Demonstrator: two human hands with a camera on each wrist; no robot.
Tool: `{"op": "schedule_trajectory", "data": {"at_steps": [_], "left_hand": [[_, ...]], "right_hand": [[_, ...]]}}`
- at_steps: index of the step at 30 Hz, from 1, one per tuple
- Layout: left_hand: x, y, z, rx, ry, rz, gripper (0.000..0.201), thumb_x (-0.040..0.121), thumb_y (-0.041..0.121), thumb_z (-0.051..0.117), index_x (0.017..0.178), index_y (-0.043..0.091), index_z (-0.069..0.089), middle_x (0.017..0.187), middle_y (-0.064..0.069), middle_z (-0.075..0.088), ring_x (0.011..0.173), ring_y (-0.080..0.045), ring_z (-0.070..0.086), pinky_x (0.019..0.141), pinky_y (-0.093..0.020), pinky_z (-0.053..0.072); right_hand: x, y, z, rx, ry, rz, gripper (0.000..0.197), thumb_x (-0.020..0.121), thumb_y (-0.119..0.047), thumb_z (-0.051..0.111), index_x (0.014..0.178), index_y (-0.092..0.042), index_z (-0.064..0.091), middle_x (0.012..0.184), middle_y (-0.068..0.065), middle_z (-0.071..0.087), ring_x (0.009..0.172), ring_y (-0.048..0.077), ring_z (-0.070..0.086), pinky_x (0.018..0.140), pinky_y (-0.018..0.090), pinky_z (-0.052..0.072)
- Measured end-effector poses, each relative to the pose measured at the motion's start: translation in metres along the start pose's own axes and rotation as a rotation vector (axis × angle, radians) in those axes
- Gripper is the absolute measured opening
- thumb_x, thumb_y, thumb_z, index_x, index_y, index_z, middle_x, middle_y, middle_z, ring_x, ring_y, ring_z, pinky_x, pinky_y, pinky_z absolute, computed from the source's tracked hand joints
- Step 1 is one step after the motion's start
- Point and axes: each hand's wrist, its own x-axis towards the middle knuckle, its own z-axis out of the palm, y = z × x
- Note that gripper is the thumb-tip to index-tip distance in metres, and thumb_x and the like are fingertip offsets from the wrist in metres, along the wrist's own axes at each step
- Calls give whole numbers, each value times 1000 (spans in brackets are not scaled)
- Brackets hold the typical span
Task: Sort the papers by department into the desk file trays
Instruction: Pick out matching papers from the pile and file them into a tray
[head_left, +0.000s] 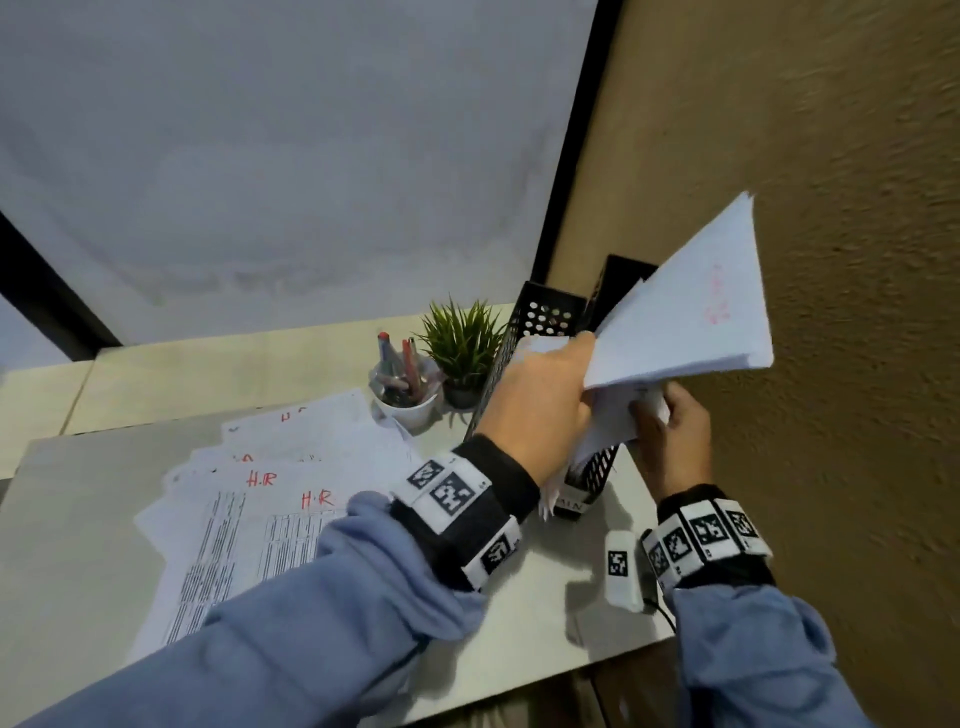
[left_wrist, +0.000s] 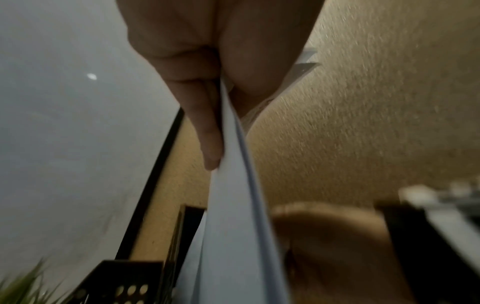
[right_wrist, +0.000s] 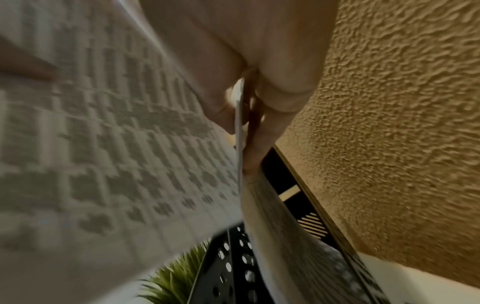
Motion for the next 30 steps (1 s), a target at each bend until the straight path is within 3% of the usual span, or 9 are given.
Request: {"op": "schedule_trajectory", "data": {"at_steps": [2, 4, 8, 12, 14, 17, 21, 26, 30], "left_hand": [[7, 3, 20, 53, -70, 2, 49, 81, 1, 48, 129, 10, 45, 107, -16, 66, 94, -37, 63, 79, -45, 53], [13, 2, 38, 23, -79, -20, 43, 82, 3, 50, 125, 9, 47, 105, -19, 65, 94, -40, 61, 77, -47, 52], [27, -9, 73, -210, -21, -221, 44, 82, -1, 46, 123, 10, 54, 105, -24, 65, 95, -41, 59, 80, -46, 49], [36, -24, 104, -398, -32, -395, 45, 86, -1, 44, 127, 16, 53, 114, -19, 65, 102, -37, 60, 87, -35, 49], [39, -30, 115, -350, -136, -441, 35, 88, 6, 45, 122, 11, 54, 113, -20, 64, 103, -37, 59, 86, -35, 47], [40, -35, 123, -189, -288, -451, 27, 90, 11, 48, 114, 2, 55, 112, -24, 63, 103, -39, 59, 85, -40, 47], [40, -43, 125, -233, -275, -459, 30, 91, 4, 43, 121, 3, 49, 115, -24, 61, 106, -38, 58, 90, -41, 46], [32, -47, 123, -195, -345, -466, 31, 88, 14, 52, 119, 8, 50, 111, -19, 63, 104, -36, 60, 91, -44, 49], [16, -53, 98, -225, -346, -352, 54, 79, 18, 64, 129, 12, 44, 118, -14, 62, 104, -33, 60, 88, -41, 51]], "right_hand": [[3, -9, 0, -37, -17, 23, 15, 83, -22, 56, 94, -17, 65, 106, 20, 65, 103, 33, 61, 91, 47, 49], [8, -18, -3, -86, -27, 35, 24, 89, -8, 53, 111, -1, 61, 111, 20, 62, 112, 33, 56, 89, 38, 46], [21, -37, -10, -15, 40, -50, 22, 85, 6, 50, 105, 1, 59, 94, 10, 63, 82, 18, 61, 65, 15, 45], [26, -53, -6, -230, 12, -278, 10, 78, 1, 48, 76, -9, 48, 62, 3, 48, 55, 14, 40, 51, 21, 30], [29, -47, 0, -346, -9, -235, 1, 84, -10, 50, 84, -11, 51, 67, 2, 51, 58, 17, 45, 54, 25, 33], [31, -28, 14, -465, -79, -133, 13, 87, -12, 47, 95, -11, 57, 87, 17, 63, 79, 33, 58, 63, 29, 37], [25, -25, 23, -517, -59, -162, 23, 87, -6, 44, 103, -11, 60, 92, 20, 66, 84, 35, 60, 63, 29, 36], [20, -33, 31, -602, -82, -143, 25, 85, -6, 44, 105, -10, 58, 91, 18, 62, 90, 37, 60, 67, 29, 36], [18, -25, 36, -607, -77, -121, 24, 88, -11, 44, 107, -9, 60, 97, 21, 66, 91, 39, 63, 73, 39, 52]]}}
